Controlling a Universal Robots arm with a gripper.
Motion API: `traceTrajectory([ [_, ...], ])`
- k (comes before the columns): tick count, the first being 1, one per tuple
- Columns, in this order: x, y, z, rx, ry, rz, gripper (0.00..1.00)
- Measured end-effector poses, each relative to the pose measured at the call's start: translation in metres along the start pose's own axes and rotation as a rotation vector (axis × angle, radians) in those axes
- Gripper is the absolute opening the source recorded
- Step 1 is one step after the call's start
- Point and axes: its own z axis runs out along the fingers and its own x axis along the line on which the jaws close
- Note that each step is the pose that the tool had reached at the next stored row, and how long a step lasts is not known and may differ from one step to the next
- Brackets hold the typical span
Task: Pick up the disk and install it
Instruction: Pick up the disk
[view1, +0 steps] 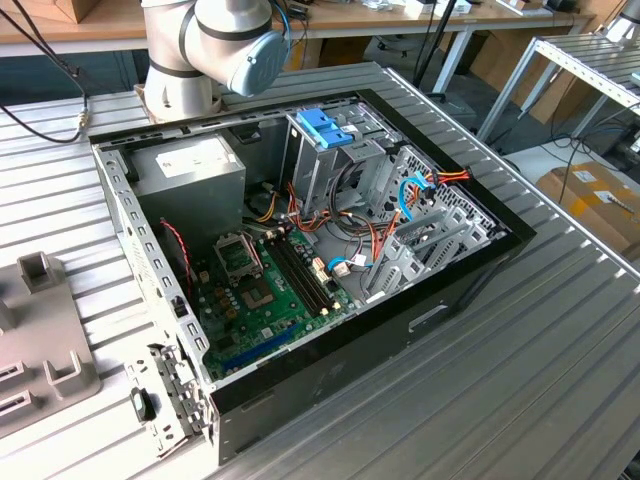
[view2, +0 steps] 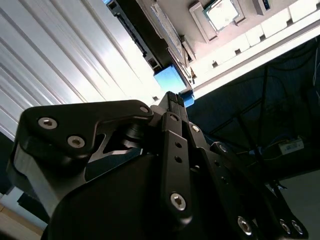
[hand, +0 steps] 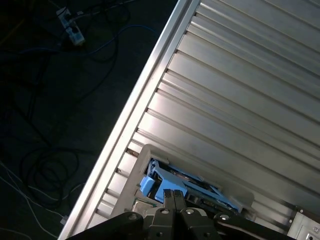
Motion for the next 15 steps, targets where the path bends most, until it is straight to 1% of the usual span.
traceTrajectory([
  [12,0.0,0.0,0.0001,0.0,0.0,-0.002,0.11],
  [13,0.0,0.0,0.0001,-0.0002,0.0001,-0.007,0.11],
  [15,-0.0002,-0.0001,0.0001,-0.0006,0.0008,-0.03,0.11],
])
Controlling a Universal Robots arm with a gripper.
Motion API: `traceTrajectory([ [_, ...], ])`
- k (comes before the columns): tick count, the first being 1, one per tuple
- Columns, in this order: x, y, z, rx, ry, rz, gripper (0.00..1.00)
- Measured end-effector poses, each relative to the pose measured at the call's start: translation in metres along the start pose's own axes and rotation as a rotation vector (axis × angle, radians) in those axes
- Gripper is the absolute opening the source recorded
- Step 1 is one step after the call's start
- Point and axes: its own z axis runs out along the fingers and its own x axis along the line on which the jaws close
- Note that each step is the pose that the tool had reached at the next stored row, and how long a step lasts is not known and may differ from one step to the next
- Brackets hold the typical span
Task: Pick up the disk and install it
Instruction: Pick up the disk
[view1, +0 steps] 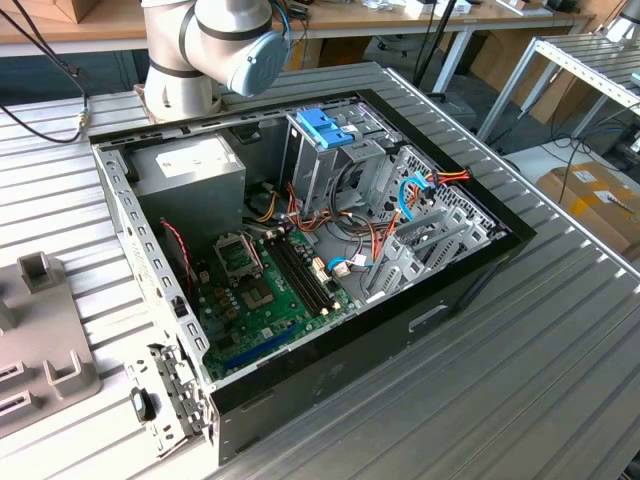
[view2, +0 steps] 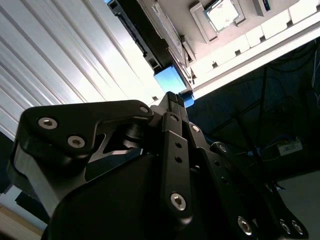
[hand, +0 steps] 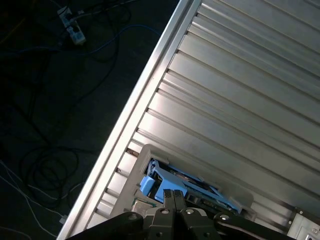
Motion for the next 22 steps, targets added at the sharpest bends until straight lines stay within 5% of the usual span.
traceTrajectory([
  [22,0.0,-0.0001,0.001,-0.0086,0.0121,-0.432,0.11],
])
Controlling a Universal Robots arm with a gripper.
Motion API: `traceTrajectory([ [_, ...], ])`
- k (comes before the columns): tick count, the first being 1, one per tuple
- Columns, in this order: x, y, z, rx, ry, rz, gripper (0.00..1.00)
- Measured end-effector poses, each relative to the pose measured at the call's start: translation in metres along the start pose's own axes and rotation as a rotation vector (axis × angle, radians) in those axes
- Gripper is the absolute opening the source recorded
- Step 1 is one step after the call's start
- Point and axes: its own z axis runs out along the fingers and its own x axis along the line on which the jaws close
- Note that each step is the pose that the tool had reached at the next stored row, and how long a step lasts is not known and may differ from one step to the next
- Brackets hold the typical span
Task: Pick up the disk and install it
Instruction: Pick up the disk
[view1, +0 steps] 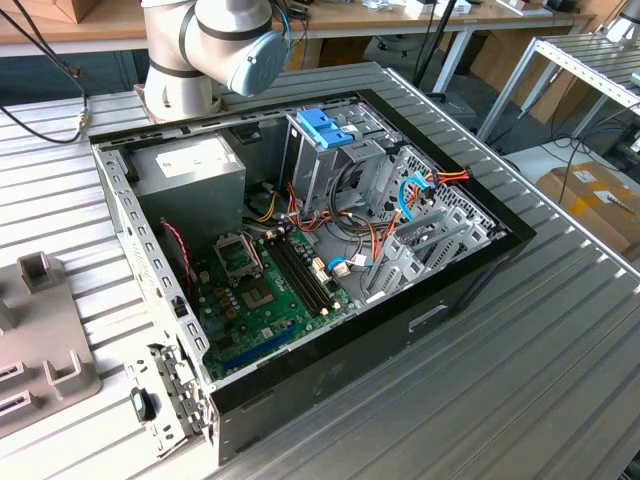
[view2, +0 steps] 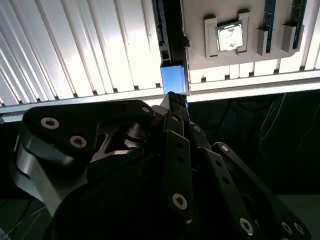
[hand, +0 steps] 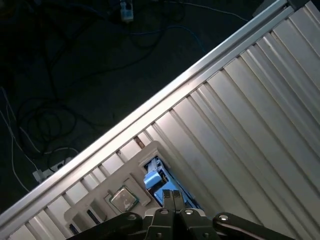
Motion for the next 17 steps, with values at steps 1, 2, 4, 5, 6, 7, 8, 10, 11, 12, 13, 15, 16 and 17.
traceTrajectory([
  [1,0.0,0.0,0.0,-0.0004,0.0005,-0.019,0.11],
  [2,0.0,0.0,0.0,-0.0009,0.0013,-0.043,0.11],
  [4,0.0,0.0,0.0001,-0.0012,0.0023,-0.071,0.11],
  [5,0.0,0.0,0.0,-0.0012,0.003,-0.081,0.11],
  [6,0.0,-0.0001,0.0001,-0.0011,0.0034,-0.086,0.11],
  [7,0.0,0.0,0.0,-0.0011,0.0035,-0.088,0.11],
  [8,0.0,0.0,0.0,-0.001,0.0035,-0.087,0.11],
  [10,0.0,0.0,0.0001,-0.0011,0.0035,-0.088,0.11],
  [11,0.0,0.0,0.0001,-0.001,0.0034,-0.088,0.11],
  [12,0.0,0.0,0.0001,-0.001,0.0035,-0.088,0.11],
  [13,0.0,0.0,0.0001,-0.0011,0.0035,-0.088,0.11],
  [15,0.0,0.0,0.0001,-0.0011,0.0035,-0.088,0.11],
  [16,0.0,0.0,0.0001,-0.0011,0.0034,-0.088,0.11],
  [17,0.0,0.0,0.0001,-0.001,0.0035,-0.088,0.11],
])
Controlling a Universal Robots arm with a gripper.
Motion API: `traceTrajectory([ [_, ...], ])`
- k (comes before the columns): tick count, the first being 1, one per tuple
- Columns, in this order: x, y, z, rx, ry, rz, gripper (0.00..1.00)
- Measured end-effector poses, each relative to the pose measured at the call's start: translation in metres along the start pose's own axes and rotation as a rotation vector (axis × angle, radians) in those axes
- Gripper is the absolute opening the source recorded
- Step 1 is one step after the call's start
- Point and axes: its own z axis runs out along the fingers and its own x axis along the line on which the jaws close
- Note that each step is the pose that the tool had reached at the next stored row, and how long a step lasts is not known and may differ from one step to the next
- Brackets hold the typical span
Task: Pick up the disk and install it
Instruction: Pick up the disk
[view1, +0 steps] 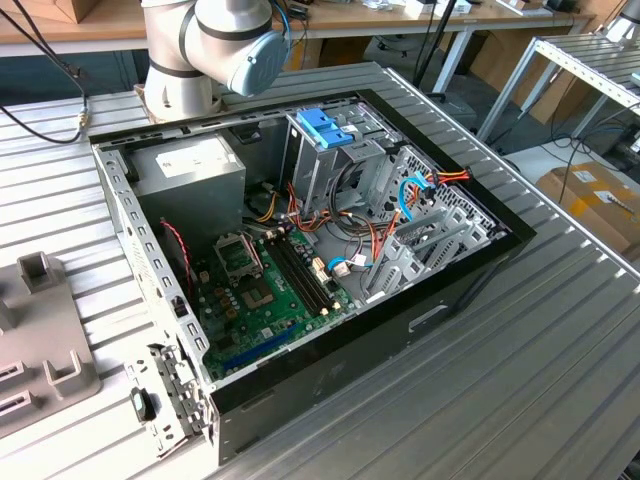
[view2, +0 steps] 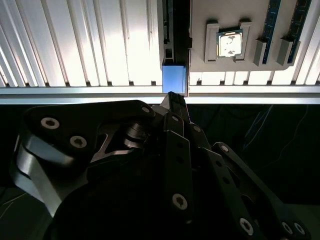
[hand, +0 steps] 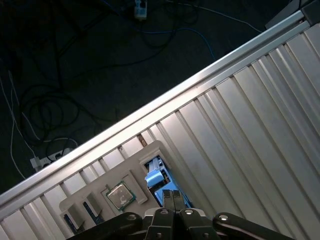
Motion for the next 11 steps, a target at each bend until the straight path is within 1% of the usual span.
traceTrajectory([
  [4,0.0,0.0,0.0,0.0,0.0,0.0,0.11],
  [5,-0.0001,-0.0001,0.0001,0.0,0.0,-0.005,0.11],
  [11,-0.001,-0.0016,0.0005,-0.0013,0.0018,-0.068,0.11],
])
